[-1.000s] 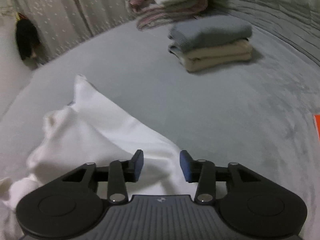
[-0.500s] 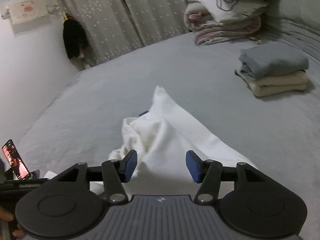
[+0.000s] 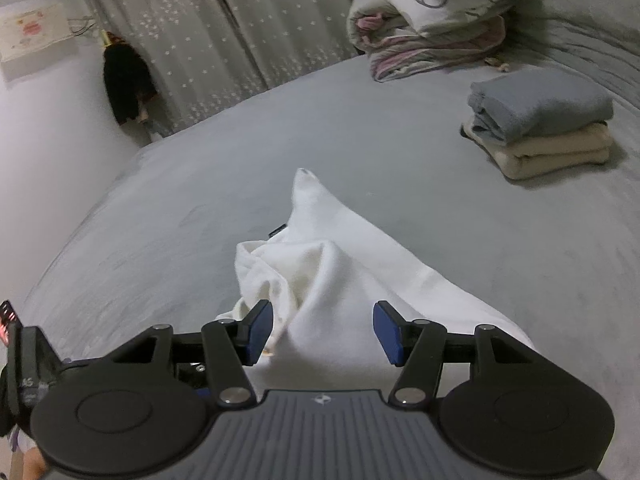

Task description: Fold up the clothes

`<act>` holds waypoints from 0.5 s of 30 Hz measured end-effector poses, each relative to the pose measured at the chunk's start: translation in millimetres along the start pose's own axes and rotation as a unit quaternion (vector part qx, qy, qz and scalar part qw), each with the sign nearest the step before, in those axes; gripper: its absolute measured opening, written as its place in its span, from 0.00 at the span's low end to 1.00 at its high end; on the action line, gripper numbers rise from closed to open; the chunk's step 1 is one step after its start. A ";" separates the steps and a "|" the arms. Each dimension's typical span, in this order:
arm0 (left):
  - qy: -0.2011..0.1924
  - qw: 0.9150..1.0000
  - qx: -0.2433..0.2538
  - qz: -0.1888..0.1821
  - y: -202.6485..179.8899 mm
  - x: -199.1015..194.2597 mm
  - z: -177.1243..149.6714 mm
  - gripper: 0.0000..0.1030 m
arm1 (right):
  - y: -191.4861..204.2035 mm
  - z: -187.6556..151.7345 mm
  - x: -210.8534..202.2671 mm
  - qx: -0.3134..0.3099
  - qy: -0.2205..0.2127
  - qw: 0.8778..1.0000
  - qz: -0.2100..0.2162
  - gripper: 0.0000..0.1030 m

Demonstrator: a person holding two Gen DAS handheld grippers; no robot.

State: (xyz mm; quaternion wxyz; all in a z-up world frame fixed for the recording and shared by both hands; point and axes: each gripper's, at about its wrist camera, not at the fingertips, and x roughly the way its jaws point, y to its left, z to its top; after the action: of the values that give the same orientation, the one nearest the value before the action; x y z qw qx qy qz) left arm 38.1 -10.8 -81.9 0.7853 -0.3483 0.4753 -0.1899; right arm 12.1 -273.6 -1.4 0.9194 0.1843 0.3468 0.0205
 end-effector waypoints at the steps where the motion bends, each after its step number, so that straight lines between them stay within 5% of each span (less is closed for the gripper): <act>1: -0.001 1.000 0.011 0.015 -3.4 -4.8 -0.5 0.06 | -2.9 0.8 0.0 0.004 0.000 1.000 -0.001 0.55; 15: 0.003 0.994 0.107 0.018 -7.2 -84.1 -15.6 0.06 | -38.4 5.3 -15.9 0.037 0.000 0.999 -0.001 0.61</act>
State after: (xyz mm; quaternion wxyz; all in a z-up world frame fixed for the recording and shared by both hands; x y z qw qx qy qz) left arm -15.3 31.5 -29.8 0.8201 -0.2532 0.4605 -0.2266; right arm 0.0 -313.7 -1.2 0.9121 0.2176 0.3475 0.0072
